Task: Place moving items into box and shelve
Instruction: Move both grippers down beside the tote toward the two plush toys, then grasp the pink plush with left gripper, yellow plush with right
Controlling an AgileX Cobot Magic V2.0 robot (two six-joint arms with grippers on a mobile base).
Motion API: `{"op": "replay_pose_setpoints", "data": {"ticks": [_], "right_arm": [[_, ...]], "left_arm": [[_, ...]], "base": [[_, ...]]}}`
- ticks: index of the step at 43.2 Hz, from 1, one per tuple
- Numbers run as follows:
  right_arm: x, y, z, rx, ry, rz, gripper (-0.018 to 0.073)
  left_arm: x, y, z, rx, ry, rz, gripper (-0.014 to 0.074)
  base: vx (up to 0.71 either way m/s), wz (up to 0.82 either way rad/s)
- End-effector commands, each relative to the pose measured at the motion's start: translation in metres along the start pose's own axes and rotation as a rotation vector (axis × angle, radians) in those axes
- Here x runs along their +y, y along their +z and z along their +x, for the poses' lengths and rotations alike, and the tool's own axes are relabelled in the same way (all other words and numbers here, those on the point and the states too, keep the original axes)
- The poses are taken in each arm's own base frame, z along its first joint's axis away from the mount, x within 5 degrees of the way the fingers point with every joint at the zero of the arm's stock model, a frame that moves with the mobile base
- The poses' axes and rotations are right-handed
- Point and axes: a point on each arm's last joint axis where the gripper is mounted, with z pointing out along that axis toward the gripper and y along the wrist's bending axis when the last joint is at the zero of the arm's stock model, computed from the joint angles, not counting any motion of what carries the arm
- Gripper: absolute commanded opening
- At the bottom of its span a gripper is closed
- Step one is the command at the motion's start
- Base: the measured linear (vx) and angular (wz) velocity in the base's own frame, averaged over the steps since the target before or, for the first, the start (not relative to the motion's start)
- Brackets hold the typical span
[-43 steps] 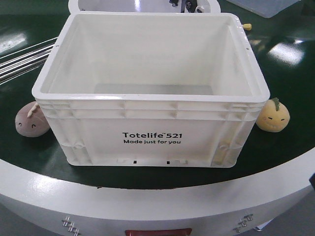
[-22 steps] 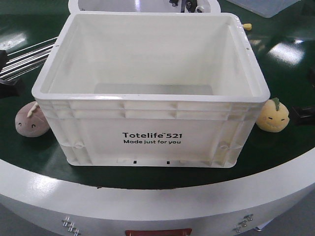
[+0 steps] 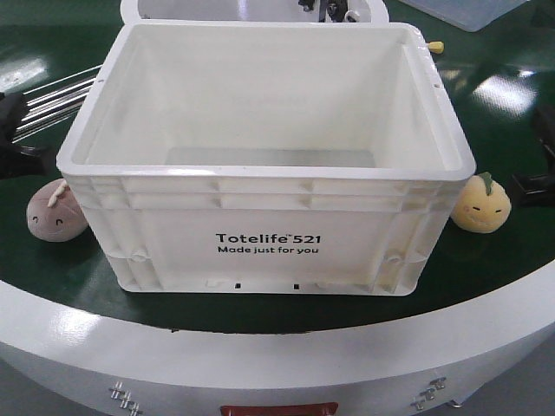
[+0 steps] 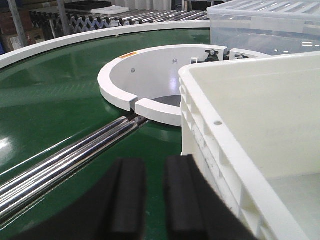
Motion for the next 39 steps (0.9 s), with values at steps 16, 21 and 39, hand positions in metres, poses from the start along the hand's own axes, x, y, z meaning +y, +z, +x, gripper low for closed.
{"op": "replay_pose_setpoints", "data": {"ticks": [16,21,39], "right_arm": [[-0.007,0.001,-0.019,-0.112,0.120,0.046,0.0694],[-0.013,0.004,-0.015,-0.094,0.165,0.090,0.0682],[-0.037,0.027,0.006,0.181,0.202,0.177,0.0661]], "left_arm": [[0.003,-0.002,-0.020,-0.103,-0.067,-0.020,0.0614],[0.003,-0.002,-0.019,-0.095,-0.072,-0.021,0.0607],[0.016,-0.003,-0.016,-0.078,-0.245,-0.102,0.0593]], "base": [[0.00,0.00],[0.00,0.00],[0.00,0.00]]}}
